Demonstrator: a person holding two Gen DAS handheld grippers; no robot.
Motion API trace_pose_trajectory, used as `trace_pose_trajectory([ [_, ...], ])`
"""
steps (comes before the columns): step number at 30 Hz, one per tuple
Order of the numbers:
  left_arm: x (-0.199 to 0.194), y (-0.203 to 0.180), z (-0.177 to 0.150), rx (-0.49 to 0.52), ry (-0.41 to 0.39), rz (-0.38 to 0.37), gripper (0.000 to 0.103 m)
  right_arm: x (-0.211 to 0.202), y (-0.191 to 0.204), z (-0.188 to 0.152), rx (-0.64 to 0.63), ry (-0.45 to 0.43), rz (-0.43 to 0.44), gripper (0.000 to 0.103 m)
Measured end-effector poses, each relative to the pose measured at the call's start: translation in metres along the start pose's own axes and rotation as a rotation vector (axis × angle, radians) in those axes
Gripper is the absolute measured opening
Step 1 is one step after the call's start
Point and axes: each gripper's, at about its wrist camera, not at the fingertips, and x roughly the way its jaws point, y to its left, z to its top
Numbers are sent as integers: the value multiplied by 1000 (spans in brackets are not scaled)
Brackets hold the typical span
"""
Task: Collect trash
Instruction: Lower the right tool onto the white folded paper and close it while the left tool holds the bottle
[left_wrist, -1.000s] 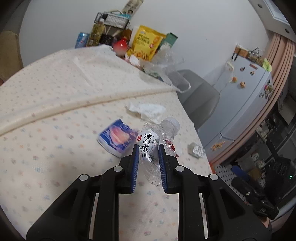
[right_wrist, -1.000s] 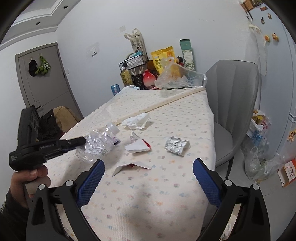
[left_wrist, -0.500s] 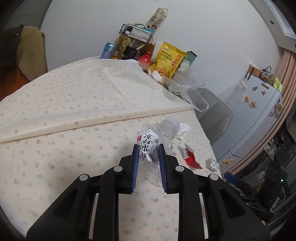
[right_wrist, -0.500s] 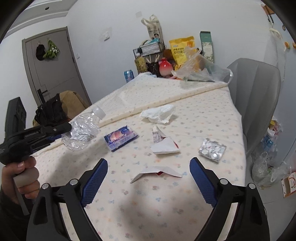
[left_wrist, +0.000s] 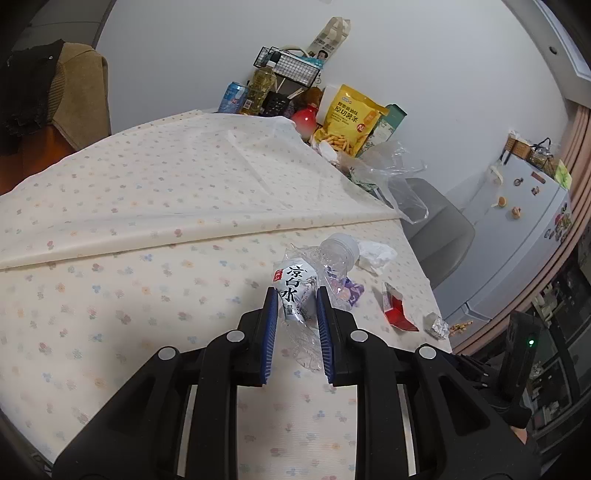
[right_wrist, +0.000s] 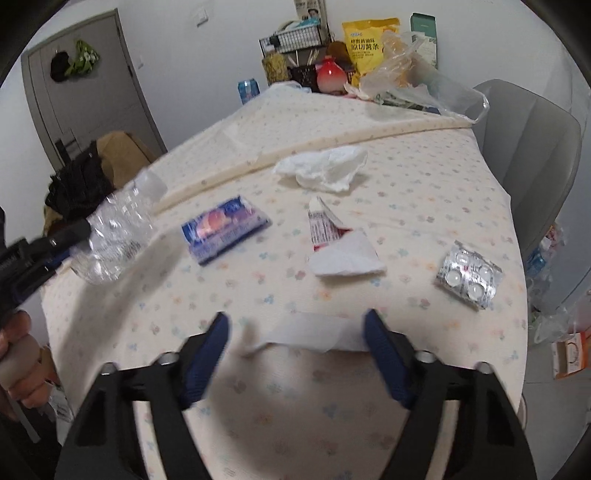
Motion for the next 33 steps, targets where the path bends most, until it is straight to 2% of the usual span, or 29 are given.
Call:
trace_pose_trajectory([
  [2,1,-3,-1,2,3,-9,21,-3,-3,-1,7,4,-1,47],
  [4,1,-7,-2,10,7,-15,21,-10,-6,-1,13,-1,-9,15],
  [7,1,-14,-3,21,9,-24,21,-20,-9,-4,11,-19,7,7],
  [10,1,-21,-4,35,7,-32,21,-27,-11,-9,12,-26,12,4],
  [15,-3,-26,-5,43,-1,-33,21,-42,-10,-12,21,-62,32,6],
  [17,-5,-26,-5,45,-4,-32,21,-45,-12,-11,35,-65,31,13],
  [19,-6,-25,-5,44,-6,-31,21,-46,-12,-12,34,-61,40,56],
  [22,-6,-24,-5,43,-4,-28,21,-47,-9,-16,7,-60,22,57],
  [27,-4,-23,-5,35,-1,-27,21,-35,-10,-21,-1,-12,19,57],
  [31,-1,-19,-6,29,10,-23,21,-21,-8,-19,-24,40,-16,56],
  [33,1,-17,-6,24,13,-21,21,-16,-11,-18,-13,53,-19,52],
])
